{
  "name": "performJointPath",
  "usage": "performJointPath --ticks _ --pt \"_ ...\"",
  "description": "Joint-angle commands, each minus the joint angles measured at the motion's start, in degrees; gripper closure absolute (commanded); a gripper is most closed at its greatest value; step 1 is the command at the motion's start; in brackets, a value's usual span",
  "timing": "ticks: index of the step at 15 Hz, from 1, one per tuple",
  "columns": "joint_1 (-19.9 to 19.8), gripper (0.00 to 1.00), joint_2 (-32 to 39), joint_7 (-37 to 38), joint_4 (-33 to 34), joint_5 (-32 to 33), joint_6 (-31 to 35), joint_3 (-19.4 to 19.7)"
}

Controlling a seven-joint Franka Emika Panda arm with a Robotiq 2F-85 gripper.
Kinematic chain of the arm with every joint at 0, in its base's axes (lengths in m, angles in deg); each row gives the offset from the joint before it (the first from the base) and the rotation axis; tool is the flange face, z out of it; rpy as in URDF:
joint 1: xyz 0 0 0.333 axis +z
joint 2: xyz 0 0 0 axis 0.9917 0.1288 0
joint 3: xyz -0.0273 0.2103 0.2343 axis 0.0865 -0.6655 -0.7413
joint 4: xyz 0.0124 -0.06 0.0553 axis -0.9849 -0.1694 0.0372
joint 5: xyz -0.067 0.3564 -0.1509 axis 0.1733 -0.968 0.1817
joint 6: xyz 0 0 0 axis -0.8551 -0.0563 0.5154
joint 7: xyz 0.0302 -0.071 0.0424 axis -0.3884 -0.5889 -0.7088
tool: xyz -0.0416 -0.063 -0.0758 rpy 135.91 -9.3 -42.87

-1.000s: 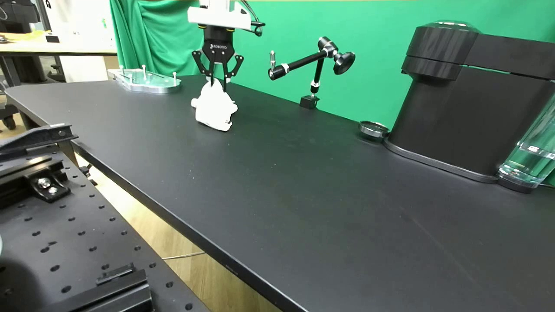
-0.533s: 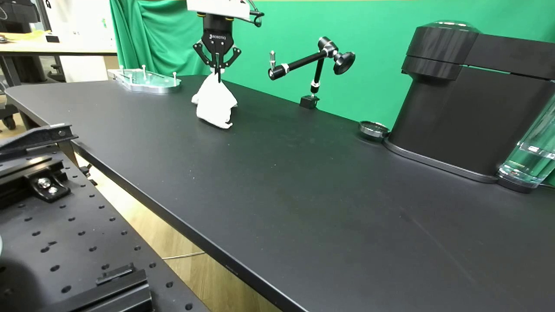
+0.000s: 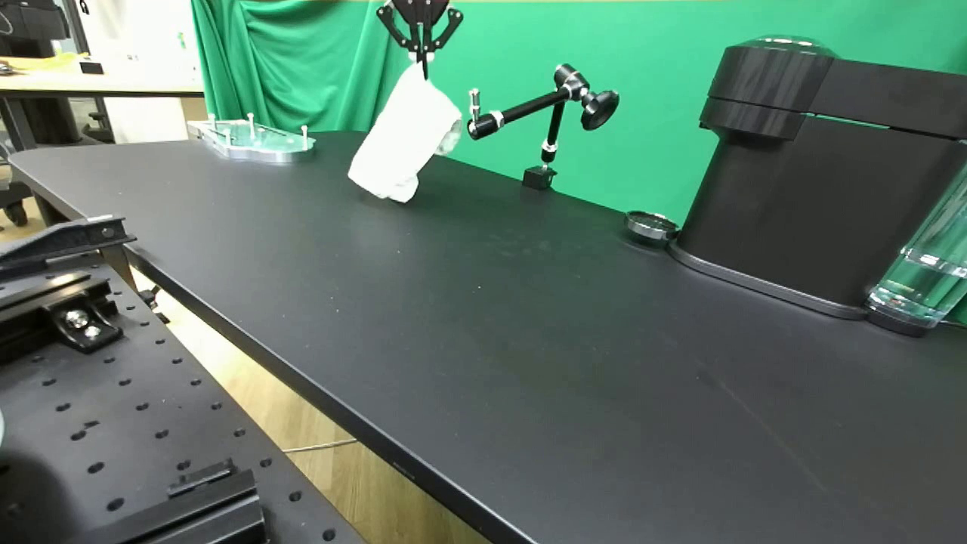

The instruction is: Hang the cloth on the black stand

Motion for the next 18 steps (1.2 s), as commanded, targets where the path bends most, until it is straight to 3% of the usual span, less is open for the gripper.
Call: performJointPath --ticks 1,18 --pt "-1.36 1.00 -4.62 4.73 0.38 0.38 -1.89 1.40" --pt "-7.21 1.00 -7.21 13.69 -3.57 -2.78 0.15 5.25"
